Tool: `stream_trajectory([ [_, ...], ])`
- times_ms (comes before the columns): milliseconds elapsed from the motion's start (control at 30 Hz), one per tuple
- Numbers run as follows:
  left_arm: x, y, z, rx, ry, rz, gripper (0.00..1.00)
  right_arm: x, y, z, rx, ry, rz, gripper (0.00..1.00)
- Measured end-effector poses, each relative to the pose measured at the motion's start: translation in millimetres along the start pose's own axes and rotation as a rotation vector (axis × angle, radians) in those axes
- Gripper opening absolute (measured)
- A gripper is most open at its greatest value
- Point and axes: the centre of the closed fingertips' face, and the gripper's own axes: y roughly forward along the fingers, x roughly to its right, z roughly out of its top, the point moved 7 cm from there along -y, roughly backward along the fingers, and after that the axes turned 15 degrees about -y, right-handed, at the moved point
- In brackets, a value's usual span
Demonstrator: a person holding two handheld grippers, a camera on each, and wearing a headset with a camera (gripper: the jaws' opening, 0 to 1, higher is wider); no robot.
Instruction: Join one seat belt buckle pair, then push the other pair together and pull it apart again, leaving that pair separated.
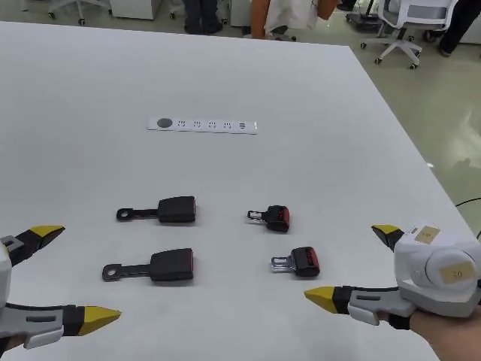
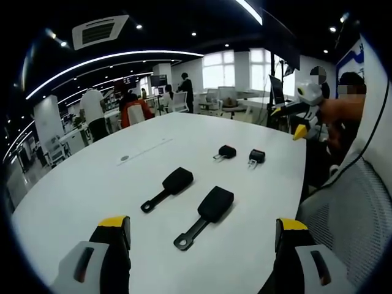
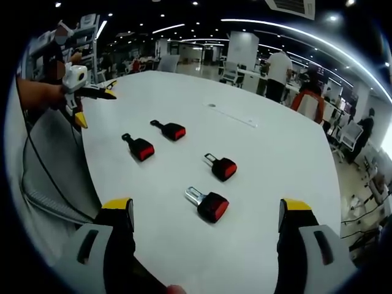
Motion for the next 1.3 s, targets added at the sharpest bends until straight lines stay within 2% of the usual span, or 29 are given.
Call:
stream_trajectory([
  [433,0.2,1.4,-1.9,-0.007,0.007,0.002,1.00,-1.8,1.1,-2.6,-0.021,-0.027,0.011,0.99],
  [500,2.3,1.7,-3.6,-0.032,0.054,0.005,1.00,-2.1,0.9,-2.5,-0.025,-0.034,0.013,0.98],
  [533,4.0,2.1,-3.9,-0.036,0.060,0.001,1.00,-2.2,1.4,-2.4,-0.025,-0.036,0.016,0.97],
  [600,0.5,3.0,-2.4,-0.034,0.055,-0.004,1.00,-2.2,1.7,-2.7,-0.032,-0.044,0.018,0.97],
  [667,2.9,3.1,-1.2,-0.034,0.058,-0.001,1.00,-2.5,2.0,-3.2,-0.042,-0.052,0.025,0.95],
  [733,10.1,4.4,1.1,-0.032,0.053,-0.001,1.00,-2.6,2.1,-3.4,-0.047,-0.054,0.027,0.94],
  [867,12.6,4.6,3.1,-0.032,0.051,-0.003,1.00,-2.9,1.9,-2.4,-0.048,-0.055,0.033,0.94],
  [1067,8.6,7.5,2.1,-0.042,0.052,-0.002,1.00,-3.0,3.8,-1.7,-0.050,-0.068,0.047,0.91],
  [1233,5.4,12.0,-0.7,-0.082,0.094,0.000,0.97,-1.8,5.4,-3.7,-0.076,-0.122,0.070,0.85],
  [1300,3.5,14.6,-1.3,-0.083,0.096,-0.003,0.96,-1.3,7.3,-4.3,-0.083,-0.140,0.075,0.84],
])
